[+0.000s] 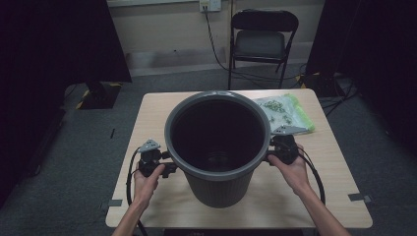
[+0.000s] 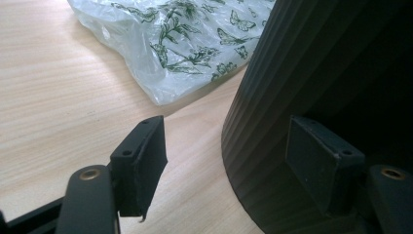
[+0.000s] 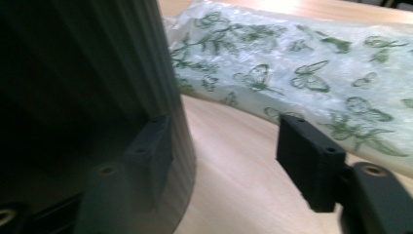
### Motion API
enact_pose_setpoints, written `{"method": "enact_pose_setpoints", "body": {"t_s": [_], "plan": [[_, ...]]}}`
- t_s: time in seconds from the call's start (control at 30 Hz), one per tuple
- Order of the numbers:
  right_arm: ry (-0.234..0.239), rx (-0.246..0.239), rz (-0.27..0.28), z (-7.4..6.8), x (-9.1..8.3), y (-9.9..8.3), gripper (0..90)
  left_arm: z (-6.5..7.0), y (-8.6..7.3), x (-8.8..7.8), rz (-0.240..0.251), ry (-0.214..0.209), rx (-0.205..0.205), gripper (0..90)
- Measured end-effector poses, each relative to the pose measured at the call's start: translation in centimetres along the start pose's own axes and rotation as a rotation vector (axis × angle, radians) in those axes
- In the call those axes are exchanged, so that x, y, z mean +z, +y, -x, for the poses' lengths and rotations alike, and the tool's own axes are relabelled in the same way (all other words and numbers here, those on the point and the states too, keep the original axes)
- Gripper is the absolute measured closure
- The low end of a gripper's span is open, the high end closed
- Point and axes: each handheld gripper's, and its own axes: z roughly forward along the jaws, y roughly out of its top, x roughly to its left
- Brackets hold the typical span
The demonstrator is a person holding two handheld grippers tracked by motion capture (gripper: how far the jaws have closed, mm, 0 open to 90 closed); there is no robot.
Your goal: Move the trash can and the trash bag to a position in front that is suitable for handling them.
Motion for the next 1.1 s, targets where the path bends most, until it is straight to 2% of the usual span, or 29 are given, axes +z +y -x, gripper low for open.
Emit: {"method": "enact_pose_setpoints", "body": {"t_s": [0.13, 0.5, 0.57, 0.6, 0.67, 0.73, 0.8, 0.9, 0.97, 1.0, 1.03, 1.1], "plan": [[0.017, -0.001, -0.007, 0.0, -0.1, -0.1, 38.9, -0.3, -0.1, -0.1, -0.010, -0.038, -0.011, 35.4], [0.039, 0.025, 0.008, -0.2, -0.3, -1.0, 39.8, -0.5, -0.1, -0.2, -0.018, -0.063, -0.012, 36.5], [0.031, 0.017, 0.009, -0.4, -0.4, -1.1, 37.5, -0.6, -0.2, -0.2, -0.024, -0.060, -0.004, 34.2], [0.027, 0.014, 0.013, -0.4, -0.4, -1.1, 34.7, -0.7, -0.3, -0.1, -0.027, -0.054, -0.013, 31.3], [0.001, 0.003, 0.012, -0.1, 0.0, -1.3, 24.1, -0.8, -0.5, 0.2, -0.055, -0.029, -0.010, 27.4], [0.005, -0.001, -0.009, 0.6, 0.6, -1.6, 26.6, -0.9, -0.9, 0.4, -0.095, -0.006, 0.035, 26.2], [-0.013, -0.010, -0.021, 1.4, 1.3, -1.7, 25.9, -1.4, -1.9, 0.5, -0.103, -0.049, 0.060, 24.3], [-0.054, -0.006, -0.049, 3.2, 2.4, -1.4, 27.1, -2.0, -3.6, 1.2, -0.183, 0.006, 0.061, 22.8], [-0.090, -0.014, -0.067, 4.8, 3.3, -0.9, 29.8, -2.1, -4.1, 1.5, -0.200, 0.034, 0.048, 25.0], [-0.114, -0.023, -0.083, 5.6, 3.7, -0.6, 32.9, -2.1, -4.1, 1.5, -0.200, 0.055, 0.064, 25.7], [-0.109, -0.021, -0.079, 6.2, 4.0, -0.5, 38.4, -1.8, -4.3, 1.7, -0.199, 0.079, 0.107, 26.3], [-0.123, -0.024, -0.083, 7.6, 4.6, -0.1, 42.0, -1.7, -4.7, 2.0, -0.190, 0.093, 0.145, 27.5]]}}
